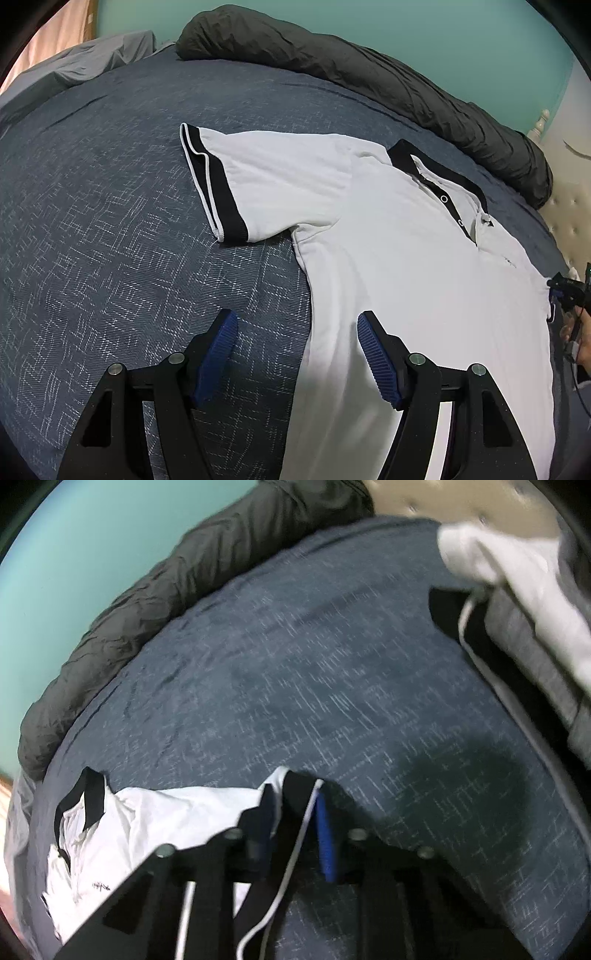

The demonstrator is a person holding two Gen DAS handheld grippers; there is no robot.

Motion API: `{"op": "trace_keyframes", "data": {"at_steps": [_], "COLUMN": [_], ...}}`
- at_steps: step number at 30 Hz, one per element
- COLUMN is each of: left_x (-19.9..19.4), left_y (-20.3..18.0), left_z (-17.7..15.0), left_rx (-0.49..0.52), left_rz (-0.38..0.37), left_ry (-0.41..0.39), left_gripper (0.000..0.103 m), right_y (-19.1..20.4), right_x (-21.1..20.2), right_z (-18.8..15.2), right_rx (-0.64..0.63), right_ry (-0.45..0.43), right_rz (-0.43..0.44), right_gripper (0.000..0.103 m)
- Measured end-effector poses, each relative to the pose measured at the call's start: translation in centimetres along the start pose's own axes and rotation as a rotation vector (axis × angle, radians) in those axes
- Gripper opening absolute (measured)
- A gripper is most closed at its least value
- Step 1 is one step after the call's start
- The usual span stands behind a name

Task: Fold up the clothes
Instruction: 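Move the right tool to the sleeve cuff and grasp it, then fold the held sleeve across the shirt body with the right tool and release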

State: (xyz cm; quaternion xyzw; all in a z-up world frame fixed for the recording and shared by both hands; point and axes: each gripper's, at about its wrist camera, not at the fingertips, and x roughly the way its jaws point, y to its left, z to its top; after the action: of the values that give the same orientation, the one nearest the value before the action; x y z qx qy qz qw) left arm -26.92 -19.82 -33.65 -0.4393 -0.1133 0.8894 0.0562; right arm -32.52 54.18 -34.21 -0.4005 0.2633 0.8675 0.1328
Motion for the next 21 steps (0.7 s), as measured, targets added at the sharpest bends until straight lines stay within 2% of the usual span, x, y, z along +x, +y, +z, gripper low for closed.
{"op": "trace_keyframes", "data": {"at_steps": [3, 12, 16, 21], "left_x": [-0.1, -0.3, -0.5, -0.7], "left_y": [0.0, -0.1, -0.1, -0.1], "left_z": [0.0, 0.1, 0.3, 0.3], "left_rx": [0.001, 0.005, 0.002, -0.002], "left_rz": [-0.001, -0.005, -0.004, -0.012], "left_ry": [-0.002, -0.011, -0.020, -0.023], "left_gripper": [0.072, 0.072, 0.072, 0.072], "right_y": [1.5, 6.1, 8.8, 14.3], "right_x": [-0.7, -5.1, -6.8, -7.0], "right_z": [-0.2, -0.1, -0.7, -2.8], "right_rx": [-0.074, -0.171, -0.225, -0.351], "right_ry": [-0.024, -0.115, -0.121, -0.084], "right_rz": [0.012, 0.069, 0.080, 0.045], "right_gripper": [0.005, 0.004, 0.004, 0.004]}}
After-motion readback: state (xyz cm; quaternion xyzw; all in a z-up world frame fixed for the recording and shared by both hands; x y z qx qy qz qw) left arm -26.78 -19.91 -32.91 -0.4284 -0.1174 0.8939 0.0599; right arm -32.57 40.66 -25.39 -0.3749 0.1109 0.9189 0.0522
